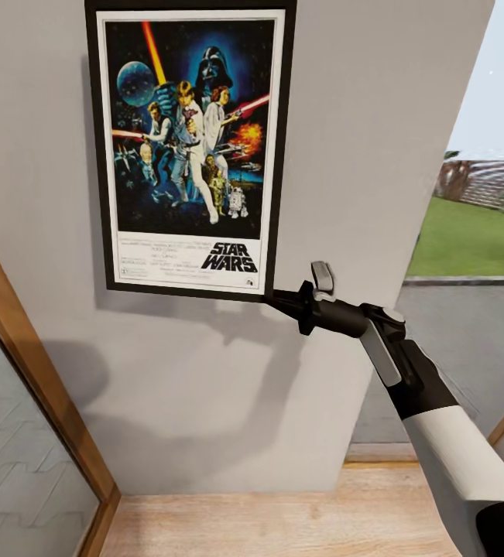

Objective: Pick up the poster from the kitchen countertop and hang it on one of the wall nails in the kitchen.

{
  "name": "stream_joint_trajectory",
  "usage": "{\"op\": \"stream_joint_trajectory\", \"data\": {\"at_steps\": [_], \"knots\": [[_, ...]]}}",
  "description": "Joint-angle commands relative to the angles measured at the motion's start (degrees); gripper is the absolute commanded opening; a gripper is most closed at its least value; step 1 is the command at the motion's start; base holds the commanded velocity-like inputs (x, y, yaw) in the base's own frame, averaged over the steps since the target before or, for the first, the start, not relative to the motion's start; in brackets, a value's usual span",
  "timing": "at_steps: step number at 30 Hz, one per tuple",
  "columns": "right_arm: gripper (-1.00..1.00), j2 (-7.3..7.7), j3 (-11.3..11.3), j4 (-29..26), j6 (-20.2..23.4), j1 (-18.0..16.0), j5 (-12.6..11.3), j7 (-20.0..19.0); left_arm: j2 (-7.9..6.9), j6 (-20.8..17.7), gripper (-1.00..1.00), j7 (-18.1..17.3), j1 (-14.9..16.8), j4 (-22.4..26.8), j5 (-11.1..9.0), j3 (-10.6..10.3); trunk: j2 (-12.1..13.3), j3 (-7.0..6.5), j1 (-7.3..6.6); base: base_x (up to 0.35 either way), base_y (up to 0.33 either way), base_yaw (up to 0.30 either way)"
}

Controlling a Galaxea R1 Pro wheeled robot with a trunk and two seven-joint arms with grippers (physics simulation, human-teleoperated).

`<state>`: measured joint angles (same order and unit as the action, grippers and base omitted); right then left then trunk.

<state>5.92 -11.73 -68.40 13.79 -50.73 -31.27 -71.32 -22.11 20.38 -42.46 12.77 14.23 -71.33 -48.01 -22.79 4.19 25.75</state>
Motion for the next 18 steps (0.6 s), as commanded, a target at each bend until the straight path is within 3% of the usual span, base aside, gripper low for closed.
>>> {"op": "stream_joint_trajectory", "data": {"at_steps": [1,9,18], "knots": [[-1.0,0.06,-0.1,0.0,0.6,-0.1,-0.6,0.0,-0.04,0.3,1.0,-0.1,0.1,0.0,-0.5,-0.5,-0.1,0.13,0.04,0.007,0.005,0.0],[-1.0,0.06,-0.1,0.0,0.6,-0.1,-0.5,0.0,-0.04,0.3,1.0,-0.1,0.1,0.0,-0.5,-0.5,-0.1,0.13,0.04,0.007,0.002,0.0],[-1.0,0.06,-0.1,0.0,0.6,-0.1,-0.5,0.0,-0.04,0.3,1.0,-0.1,0.1,0.0,-0.5,-0.4,-0.1,0.13,0.04,0.107,0.027,0.0]]}}
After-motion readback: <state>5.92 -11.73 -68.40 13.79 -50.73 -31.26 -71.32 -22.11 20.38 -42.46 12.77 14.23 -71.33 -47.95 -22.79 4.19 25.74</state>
